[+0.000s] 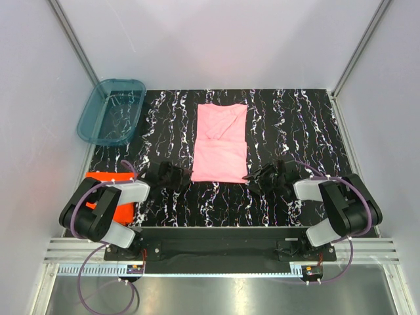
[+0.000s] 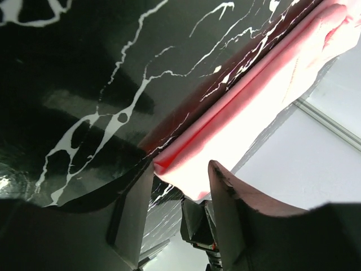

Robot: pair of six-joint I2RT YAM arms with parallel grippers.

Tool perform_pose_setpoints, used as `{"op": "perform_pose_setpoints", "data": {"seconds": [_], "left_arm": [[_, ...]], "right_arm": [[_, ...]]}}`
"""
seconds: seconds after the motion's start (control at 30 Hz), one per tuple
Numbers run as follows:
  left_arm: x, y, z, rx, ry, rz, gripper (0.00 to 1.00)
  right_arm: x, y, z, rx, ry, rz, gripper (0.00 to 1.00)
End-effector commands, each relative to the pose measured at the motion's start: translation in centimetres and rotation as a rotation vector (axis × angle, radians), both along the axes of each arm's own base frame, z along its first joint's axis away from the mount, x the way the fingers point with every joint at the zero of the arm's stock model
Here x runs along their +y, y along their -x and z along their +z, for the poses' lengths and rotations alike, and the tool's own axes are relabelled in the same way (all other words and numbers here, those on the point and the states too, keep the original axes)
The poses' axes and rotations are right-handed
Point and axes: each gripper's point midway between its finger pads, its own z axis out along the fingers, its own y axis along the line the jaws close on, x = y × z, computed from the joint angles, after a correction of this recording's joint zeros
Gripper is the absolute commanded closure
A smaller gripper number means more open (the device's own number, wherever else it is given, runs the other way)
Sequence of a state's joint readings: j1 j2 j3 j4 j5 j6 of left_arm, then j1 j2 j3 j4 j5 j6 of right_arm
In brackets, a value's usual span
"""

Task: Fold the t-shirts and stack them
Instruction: Fold the tshirt

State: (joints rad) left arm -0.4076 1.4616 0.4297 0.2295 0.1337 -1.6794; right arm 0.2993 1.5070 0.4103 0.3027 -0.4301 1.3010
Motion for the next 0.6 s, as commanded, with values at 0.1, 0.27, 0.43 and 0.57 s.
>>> {"op": "perform_pose_setpoints", "data": {"seconds": [0.1,0.27,0.43,0.57], "left_arm": [[1.8,3.7,-3.4,0.166,-0.122,0.002,0.48],[1.7,4.4,-3.8,0.208,-0.133,-0.012,0.48],[1.5,5.2,-4.1,0.248,-0.123,-0.017,0.48],[1.9,5.9,-4.6,0.272,-0.124,0.025,0.47]], "right_arm": [[-0.6,-0.8,-0.6,0.006,0.053,-0.056,0.49],[-0.6,-0.8,-1.1,0.023,0.064,-0.080,0.52],[-0.6,-0.7,-1.8,0.048,0.065,-0.092,0.54],[-0.3,-0.7,-1.9,0.051,0.061,-0.092,0.54]]}}
